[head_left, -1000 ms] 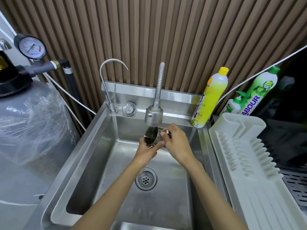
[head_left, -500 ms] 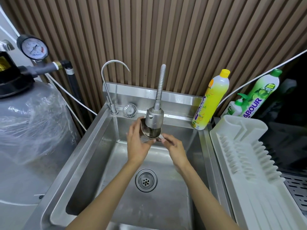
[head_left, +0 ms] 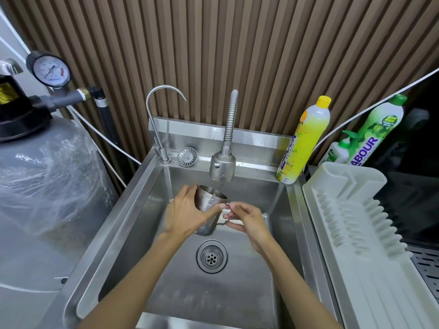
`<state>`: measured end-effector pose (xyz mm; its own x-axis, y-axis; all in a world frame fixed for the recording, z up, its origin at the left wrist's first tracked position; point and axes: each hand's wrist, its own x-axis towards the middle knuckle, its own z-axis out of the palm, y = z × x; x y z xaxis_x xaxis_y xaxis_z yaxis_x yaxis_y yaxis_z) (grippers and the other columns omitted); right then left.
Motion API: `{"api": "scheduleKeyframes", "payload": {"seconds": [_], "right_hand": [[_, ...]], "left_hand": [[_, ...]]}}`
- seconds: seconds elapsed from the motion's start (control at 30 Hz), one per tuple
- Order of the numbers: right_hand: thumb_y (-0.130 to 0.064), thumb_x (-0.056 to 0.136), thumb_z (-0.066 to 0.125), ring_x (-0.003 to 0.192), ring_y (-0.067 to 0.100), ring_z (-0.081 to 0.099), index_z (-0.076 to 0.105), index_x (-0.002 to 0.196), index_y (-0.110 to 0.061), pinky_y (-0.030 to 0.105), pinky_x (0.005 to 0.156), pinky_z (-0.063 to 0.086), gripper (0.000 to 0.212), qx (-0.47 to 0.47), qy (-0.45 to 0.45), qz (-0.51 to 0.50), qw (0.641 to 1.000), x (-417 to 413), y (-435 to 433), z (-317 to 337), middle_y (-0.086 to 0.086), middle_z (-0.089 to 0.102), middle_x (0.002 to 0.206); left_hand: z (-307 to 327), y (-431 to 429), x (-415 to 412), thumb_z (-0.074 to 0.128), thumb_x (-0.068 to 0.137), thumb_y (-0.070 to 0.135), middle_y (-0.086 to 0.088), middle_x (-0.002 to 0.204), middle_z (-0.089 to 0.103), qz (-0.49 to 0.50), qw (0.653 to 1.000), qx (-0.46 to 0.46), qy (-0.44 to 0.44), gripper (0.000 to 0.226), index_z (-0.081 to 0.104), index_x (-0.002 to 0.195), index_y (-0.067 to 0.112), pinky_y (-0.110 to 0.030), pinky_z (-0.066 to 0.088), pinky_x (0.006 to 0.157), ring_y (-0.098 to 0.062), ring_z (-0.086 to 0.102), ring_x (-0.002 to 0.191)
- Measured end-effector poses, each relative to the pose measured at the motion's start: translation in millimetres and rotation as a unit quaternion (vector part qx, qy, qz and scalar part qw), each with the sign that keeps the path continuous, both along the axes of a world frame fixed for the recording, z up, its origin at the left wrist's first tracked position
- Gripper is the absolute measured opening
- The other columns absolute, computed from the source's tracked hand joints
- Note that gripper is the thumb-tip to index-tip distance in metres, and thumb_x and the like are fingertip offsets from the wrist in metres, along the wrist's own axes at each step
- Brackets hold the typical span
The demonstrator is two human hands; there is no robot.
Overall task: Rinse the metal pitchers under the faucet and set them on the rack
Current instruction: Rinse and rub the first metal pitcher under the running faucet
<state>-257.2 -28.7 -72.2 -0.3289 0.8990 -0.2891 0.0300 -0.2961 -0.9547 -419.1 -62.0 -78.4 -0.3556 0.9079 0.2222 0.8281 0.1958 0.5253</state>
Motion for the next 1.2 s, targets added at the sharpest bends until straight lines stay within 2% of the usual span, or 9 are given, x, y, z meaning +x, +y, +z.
{"api": "scheduleKeyframes", "payload": {"seconds": [0.17, 0.27, 0.4, 0.53, 0.73, 0.87, 1.0, 1.07, 1.2], "right_hand": [[-0.017, 0.091, 0.057, 0.059, 0.005, 0.066, 0.069, 0.096, 0.003, 0.022, 0.056, 0.058, 0.024, 0.084, -0.166, -0.009, 0.983, 10, 9, 27, 0.007, 0.066, 0.071], [-0.021, 0.09, 0.057, 0.064, 0.018, 0.069, 0.07, 0.083, 0.002, 0.035, 0.068, 0.059, 0.027, 0.145, -0.288, 0.0, 0.947, 12, 14, 47, 0.011, 0.07, 0.069], [-0.029, 0.089, 0.055, 0.072, 0.031, 0.065, 0.068, 0.07, 0.0, 0.037, 0.075, 0.053, 0.037, 0.241, -0.423, 0.032, 0.873, 13, 14, 72, 0.014, 0.071, 0.071], [-0.026, 0.088, 0.055, 0.075, 0.035, 0.058, 0.063, 0.07, 0.0, 0.034, 0.065, 0.043, 0.033, 0.304, -0.448, 0.021, 0.84, 11, 8, 82, 0.016, 0.064, 0.075], [-0.008, 0.09, 0.053, 0.09, 0.022, 0.056, 0.067, 0.103, -0.004, 0.017, 0.067, 0.031, 0.02, 0.316, -0.362, -0.007, 0.877, 11, 9, 70, 0.011, 0.063, 0.104], [-0.006, 0.09, 0.055, 0.097, 0.022, 0.059, 0.068, 0.105, -0.005, 0.02, 0.083, 0.039, 0.021, 0.256, -0.273, 0.007, 0.927, 8, 14, 48, 0.01, 0.063, 0.103], [0.001, 0.088, 0.053, 0.092, 0.015, 0.057, 0.067, 0.098, -0.001, 0.013, 0.081, 0.043, 0.017, 0.138, -0.123, -0.006, 0.983, 0, 9, 21, 0.01, 0.061, 0.099], [0.003, 0.089, 0.049, 0.092, 0.015, 0.057, 0.065, 0.092, -0.003, 0.018, 0.088, 0.043, 0.017, 0.092, -0.053, -0.001, 0.994, -4, 3, 11, 0.013, 0.064, 0.097], [0.002, 0.092, 0.044, 0.085, 0.013, 0.061, 0.062, 0.084, -0.01, 0.025, 0.092, 0.045, 0.024, 0.046, 0.025, 0.016, 0.999, -8, -5, -2, 0.005, 0.066, 0.086]], "left_hand": [[-6, 5, 17, 0.062, 0.057, 0.076, 0.009, 0.079, 0.057, 0.015, 0.987, 0.01, -0.163, 0.063, 0.06, 0.086, 0.021, -0.024, 0.047, 0.068, -0.012, 0.058, 0.077], [-10, 9, 25, 0.068, 0.053, 0.073, 0.019, 0.076, 0.059, 0.009, 0.956, -0.024, -0.291, 0.059, 0.057, 0.087, 0.026, -0.012, 0.045, 0.063, 0.0, 0.06, 0.074], [-12, 15, 34, 0.078, 0.041, 0.068, -0.001, 0.099, 0.071, -0.052, 0.865, -0.046, -0.496, 0.078, 0.065, 0.099, 0.018, -0.032, 0.058, 0.078, -0.011, 0.067, 0.092], [-8, 17, 36, 0.085, 0.043, 0.046, 0.0, 0.103, 0.069, -0.107, 0.803, -0.039, -0.585, 0.073, 0.054, 0.104, 0.021, -0.02, 0.053, 0.073, -0.005, 0.067, 0.09], [-2, 27, 39, 0.082, 0.062, 0.002, -0.005, 0.116, 0.059, -0.075, 0.838, 0.059, -0.537, 0.077, 0.033, 0.119, 0.018, -0.034, 0.045, 0.098, -0.019, 0.059, 0.11], [3, 20, 34, 0.084, 0.056, 0.01, 0.015, 0.112, 0.056, -0.055, 0.898, 0.127, -0.417, 0.081, 0.035, 0.111, 0.044, -0.009, 0.041, 0.089, 0.003, 0.056, 0.105], [10, 10, 26, 0.085, 0.06, 0.016, 0.0, 0.138, 0.045, -0.064, 0.962, 0.155, -0.215, 0.089, 0.036, 0.135, 0.018, -0.042, 0.025, 0.114, -0.019, 0.036, 0.134], [12, 5, 21, 0.085, 0.061, 0.024, -0.003, 0.14, 0.044, -0.075, 0.978, 0.138, -0.137, 0.089, 0.037, 0.136, 0.012, -0.052, 0.017, 0.115, -0.022, 0.033, 0.136], [18, -3, 7, 0.086, 0.052, 0.043, 0.004, 0.12, 0.056, -0.064, 0.987, 0.095, -0.113, 0.084, 0.047, 0.123, 0.02, -0.04, 0.043, 0.097, -0.017, 0.053, 0.112]]}}
